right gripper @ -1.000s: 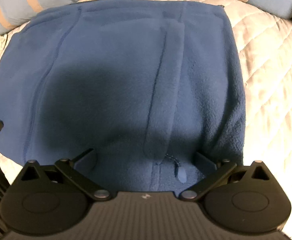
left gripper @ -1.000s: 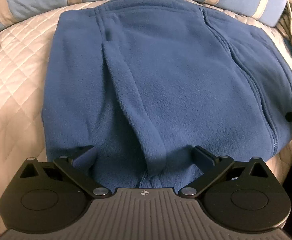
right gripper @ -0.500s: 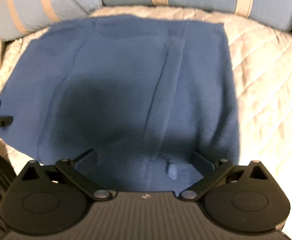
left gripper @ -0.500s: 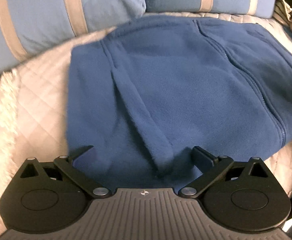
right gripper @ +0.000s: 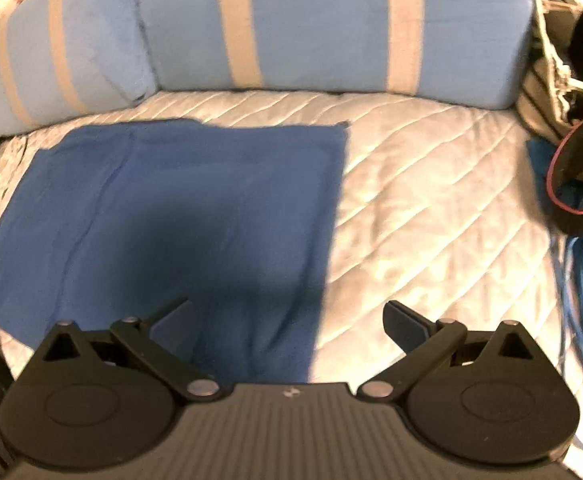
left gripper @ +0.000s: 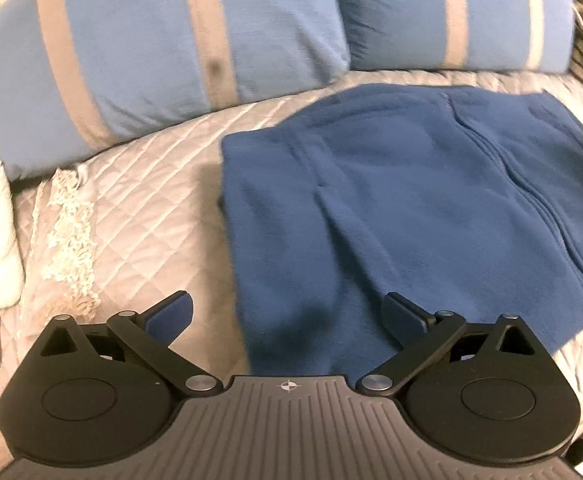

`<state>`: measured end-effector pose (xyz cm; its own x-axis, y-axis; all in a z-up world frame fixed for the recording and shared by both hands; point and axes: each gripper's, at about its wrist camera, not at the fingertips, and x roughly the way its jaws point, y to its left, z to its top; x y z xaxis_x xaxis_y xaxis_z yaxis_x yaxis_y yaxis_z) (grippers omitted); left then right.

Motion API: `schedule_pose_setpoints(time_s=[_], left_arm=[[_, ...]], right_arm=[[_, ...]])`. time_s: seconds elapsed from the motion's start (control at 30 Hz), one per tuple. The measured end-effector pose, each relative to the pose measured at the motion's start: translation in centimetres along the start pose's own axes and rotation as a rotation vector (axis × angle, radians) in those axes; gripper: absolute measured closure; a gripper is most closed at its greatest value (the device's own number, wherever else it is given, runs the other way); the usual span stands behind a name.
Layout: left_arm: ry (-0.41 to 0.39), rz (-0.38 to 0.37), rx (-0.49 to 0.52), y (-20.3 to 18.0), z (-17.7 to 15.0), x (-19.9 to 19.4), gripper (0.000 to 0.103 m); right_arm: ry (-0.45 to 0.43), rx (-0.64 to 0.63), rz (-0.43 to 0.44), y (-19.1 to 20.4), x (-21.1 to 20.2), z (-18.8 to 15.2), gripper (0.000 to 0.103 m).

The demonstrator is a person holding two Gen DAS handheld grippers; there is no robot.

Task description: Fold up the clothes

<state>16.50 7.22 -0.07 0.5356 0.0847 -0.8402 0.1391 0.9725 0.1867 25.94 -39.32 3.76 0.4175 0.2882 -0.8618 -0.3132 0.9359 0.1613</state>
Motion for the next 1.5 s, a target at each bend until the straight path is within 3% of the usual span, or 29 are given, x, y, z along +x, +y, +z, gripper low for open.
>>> schedule_pose_setpoints(time_s=[0.1,0.23,0.37,0.63,1.27,1.5], left_arm=[[0.006,-0.037,-0.05,1.9,0.2,0.5,0.0],[0.011,-0.196,-0.169,5.2,0.3,1.1,0.0],[-0.008,-0.294,-0.288,8.5,0.2,1.4,0.0],[-0.008,-0.45,-0.457,12.1,-0.3,3.7,0.0],[0.15,-0.6,-0.544,11.1,-1.2,11.2,0.0],[0.112,-0.67,-0.578,12.4,-2.8,11.8,0.001]], right_arm=[[-0.008,0.016,-0.006,-2.0,-0.1,0.9,0.001],[-0.015,0.022,0.006,-4.4,0.2,1.5,0.001],[-0.058,0.035,0.023,-6.1,0.1,1.6,0.001],[-0.036,0.071,0.138,-7.0,1.7,1.5,0.001],[0.055,0.211,0.262,-5.9,9.6,3.1,0.001],[0.061,0.283,0.315,-7.1,11.8,1.7,0.001]])
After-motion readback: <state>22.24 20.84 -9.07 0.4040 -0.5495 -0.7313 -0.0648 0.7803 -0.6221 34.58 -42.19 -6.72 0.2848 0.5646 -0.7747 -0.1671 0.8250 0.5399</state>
